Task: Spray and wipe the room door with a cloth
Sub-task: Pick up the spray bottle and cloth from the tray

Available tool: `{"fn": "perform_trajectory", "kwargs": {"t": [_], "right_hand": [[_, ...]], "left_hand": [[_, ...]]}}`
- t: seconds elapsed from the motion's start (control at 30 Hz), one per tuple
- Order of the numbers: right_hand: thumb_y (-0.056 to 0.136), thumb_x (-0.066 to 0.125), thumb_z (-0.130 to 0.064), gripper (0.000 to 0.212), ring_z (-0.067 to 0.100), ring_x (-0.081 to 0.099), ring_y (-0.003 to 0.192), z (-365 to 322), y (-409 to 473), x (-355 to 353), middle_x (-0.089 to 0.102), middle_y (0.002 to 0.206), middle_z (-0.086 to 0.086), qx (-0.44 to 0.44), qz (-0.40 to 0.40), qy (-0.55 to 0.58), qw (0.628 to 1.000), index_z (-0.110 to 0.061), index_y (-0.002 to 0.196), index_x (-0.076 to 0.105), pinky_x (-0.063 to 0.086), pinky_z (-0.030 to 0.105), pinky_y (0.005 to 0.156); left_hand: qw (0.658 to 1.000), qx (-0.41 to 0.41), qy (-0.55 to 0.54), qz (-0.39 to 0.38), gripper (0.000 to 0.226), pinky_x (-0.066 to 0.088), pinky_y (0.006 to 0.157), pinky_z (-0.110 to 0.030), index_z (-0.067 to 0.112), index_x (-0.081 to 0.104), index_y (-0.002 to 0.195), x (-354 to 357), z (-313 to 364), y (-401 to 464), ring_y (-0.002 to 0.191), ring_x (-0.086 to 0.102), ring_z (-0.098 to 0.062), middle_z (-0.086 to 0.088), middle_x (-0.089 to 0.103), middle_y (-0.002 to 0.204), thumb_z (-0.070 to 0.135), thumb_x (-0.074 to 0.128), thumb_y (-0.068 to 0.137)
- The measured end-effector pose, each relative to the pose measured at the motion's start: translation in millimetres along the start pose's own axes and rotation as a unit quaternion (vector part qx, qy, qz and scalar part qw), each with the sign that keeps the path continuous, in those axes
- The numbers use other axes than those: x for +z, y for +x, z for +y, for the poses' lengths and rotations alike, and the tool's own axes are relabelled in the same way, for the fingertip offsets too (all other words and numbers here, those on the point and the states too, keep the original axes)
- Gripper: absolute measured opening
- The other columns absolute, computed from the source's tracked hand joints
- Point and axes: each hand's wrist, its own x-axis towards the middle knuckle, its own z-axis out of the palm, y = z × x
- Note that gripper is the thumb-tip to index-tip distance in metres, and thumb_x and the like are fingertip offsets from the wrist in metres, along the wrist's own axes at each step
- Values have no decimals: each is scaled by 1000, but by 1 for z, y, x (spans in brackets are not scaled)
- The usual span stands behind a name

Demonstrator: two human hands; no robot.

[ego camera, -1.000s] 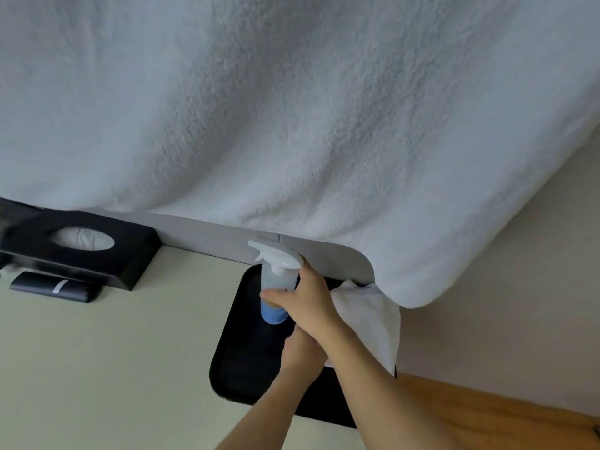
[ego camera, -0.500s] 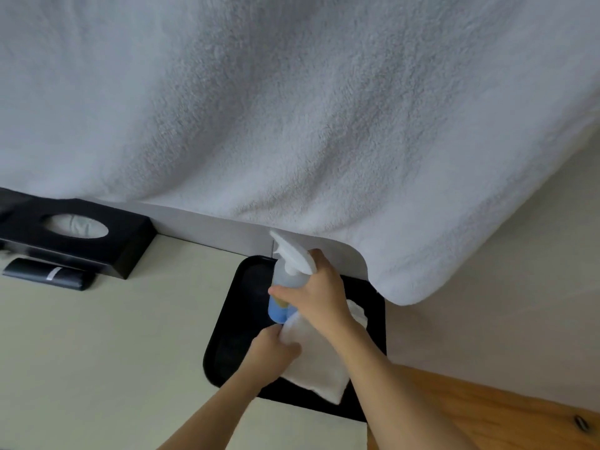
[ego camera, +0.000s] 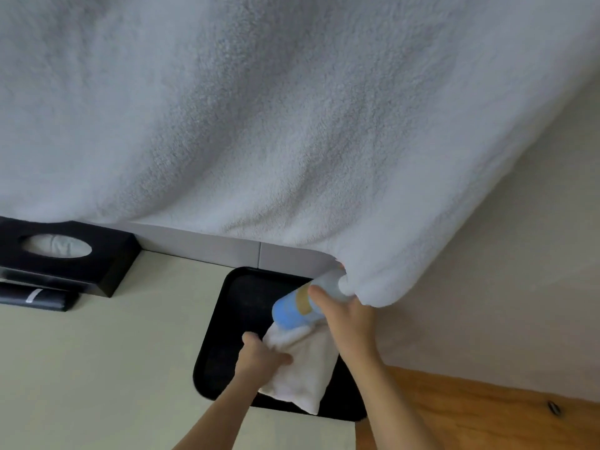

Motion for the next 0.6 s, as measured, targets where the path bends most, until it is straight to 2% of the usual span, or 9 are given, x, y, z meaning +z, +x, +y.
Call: {"fn": "perform_trajectory", "kwargs": {"t": [0.07,0.13,0.23,0.37,0.47,0.6], "right_hand": [[65,84,-12,47,-6,64,89,4,-4,-18,69,91,-23,20,29,26,999,-36,97,60,48,6,74],[63,84,-21,54,1,63,95,7,-9,-35,67,101,-15,45,66,44,996,-29,110,59,51,16,80],[65,86,-21,69,3,59,101,5,-16,-57,62,111,-9,67,116,51,990,-23,125,52,47,19,82],[68,85,-18,55,-1,59,93,-8,-27,-78,62,99,-16,54,123,3,991,-31,111,54,46,18,75],[66,86,-24,40,6,65,87,-18,-42,-82,68,89,-10,70,104,-36,991,-28,98,61,49,20,69],[63,87,-37,45,7,66,85,-29,-68,-89,70,89,-6,118,133,-16,984,-22,99,65,52,23,68]], "left_hand": [[999,12,30,-42,34,51,64,-37,9,48,84,-1,2,1,63,46,-9,2,51,73,23,77,73],[995,49,71,-54,23,43,56,-26,13,54,76,-4,2,-2,61,50,-9,3,55,69,22,75,72],[994,73,65,-47,22,44,61,-23,13,64,93,-18,-7,-13,77,63,-14,-1,68,85,16,77,75],[996,73,-19,-51,29,52,63,-29,21,63,103,-46,-8,-39,87,68,-20,-4,70,97,8,76,81],[993,97,-43,-53,32,55,63,-32,27,60,106,-64,-5,-64,91,68,-20,-2,70,101,12,77,84],[987,146,-42,-54,35,55,62,-32,25,62,108,-75,6,-106,90,70,-21,-2,73,100,11,80,81]]}}
